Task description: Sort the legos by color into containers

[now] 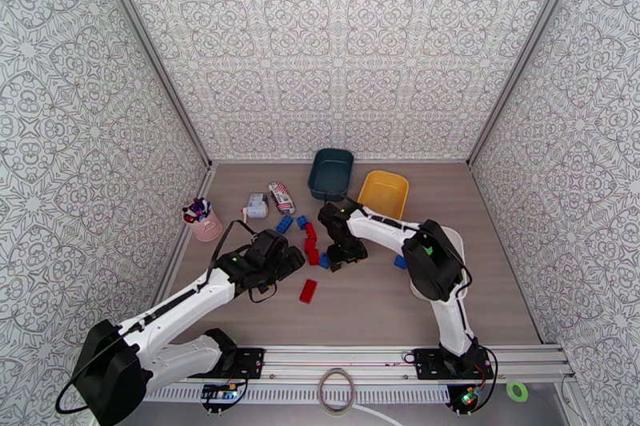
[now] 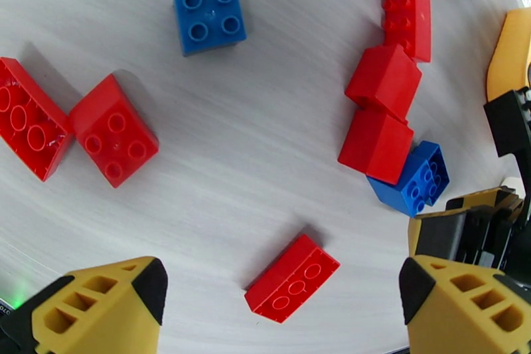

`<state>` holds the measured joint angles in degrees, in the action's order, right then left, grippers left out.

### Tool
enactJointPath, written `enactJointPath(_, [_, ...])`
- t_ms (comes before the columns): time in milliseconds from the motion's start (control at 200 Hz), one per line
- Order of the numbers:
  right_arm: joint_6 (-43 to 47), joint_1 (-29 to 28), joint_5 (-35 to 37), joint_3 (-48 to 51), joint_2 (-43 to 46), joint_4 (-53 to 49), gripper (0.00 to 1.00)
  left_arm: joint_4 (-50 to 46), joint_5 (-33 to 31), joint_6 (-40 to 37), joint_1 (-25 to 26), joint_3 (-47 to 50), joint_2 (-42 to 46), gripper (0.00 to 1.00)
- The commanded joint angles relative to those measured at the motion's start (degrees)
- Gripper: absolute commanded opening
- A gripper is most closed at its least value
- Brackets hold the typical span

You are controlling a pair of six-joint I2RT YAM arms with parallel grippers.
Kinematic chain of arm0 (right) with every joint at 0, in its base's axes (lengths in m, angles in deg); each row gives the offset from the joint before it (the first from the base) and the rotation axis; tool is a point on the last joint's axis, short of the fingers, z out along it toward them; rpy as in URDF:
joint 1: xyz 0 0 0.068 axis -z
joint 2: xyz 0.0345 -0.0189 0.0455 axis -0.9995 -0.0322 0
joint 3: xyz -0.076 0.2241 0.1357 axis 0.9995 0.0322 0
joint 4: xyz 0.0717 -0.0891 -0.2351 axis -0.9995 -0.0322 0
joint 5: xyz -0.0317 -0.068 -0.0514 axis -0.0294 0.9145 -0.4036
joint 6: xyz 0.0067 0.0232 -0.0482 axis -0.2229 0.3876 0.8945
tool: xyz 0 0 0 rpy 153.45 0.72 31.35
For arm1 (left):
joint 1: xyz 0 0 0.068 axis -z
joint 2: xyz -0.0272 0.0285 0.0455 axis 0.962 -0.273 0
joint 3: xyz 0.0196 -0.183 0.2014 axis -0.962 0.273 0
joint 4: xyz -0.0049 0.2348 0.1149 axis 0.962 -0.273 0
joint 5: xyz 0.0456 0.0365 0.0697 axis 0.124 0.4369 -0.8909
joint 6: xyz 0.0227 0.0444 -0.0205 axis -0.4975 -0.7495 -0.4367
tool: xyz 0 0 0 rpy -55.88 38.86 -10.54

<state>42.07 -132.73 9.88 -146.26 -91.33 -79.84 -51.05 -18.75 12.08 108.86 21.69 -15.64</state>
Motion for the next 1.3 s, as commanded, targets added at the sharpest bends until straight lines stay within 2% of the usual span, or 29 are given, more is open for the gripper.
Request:
enactJointPath(0, [1.3, -0.1, 1.9, -4.4, -2.4, -1.1, 0.70, -0.6, 0.0, -0.7, -0.9, -2.5, -1.3, 0.98])
enactJointPath(250, [1.5, 1.1, 1.9, -12.9, -8.0, -4.4, 0.64, -0.7, 1.0, -1.7, -2.1, -4.0, -2.9, 0.98])
enactJointPath(440, [1.6, 1.8, 1.4, -15.1, -9.1, -5.2, 0.56, -0.6, 1.8, -2.7, -3.0, -4.9, -3.8, 0.98])
enactJointPath(670, [1.0, 1.8, 0.3, -12.3, -7.9, -4.0, 0.47, 0.2, 2.7, -3.6, -3.2, -5.7, -5.6, 0.98])
enactJointPath(855, [0.4, 1.8, 0.0, -9.9, -6.9, -2.9, 0.45, 1.4, 3.5, -3.6, -2.8, -6.7, -7.3, 0.98])
enactJointPath(1020, [-0.6, 2.1, -0.2, -8.9, -5.0, -2.3, 0.38, 2.0, 3.8, -4.0, -2.3, -8.3, -8.8, 0.98])
enactJointPath(1295, [-3.0, 7.2, -2.3, -9.2, 2.6, -2.5, 0.35, 5.8, 7.7, -6.6, -2.8, -14.7, -15.3, 0.98])
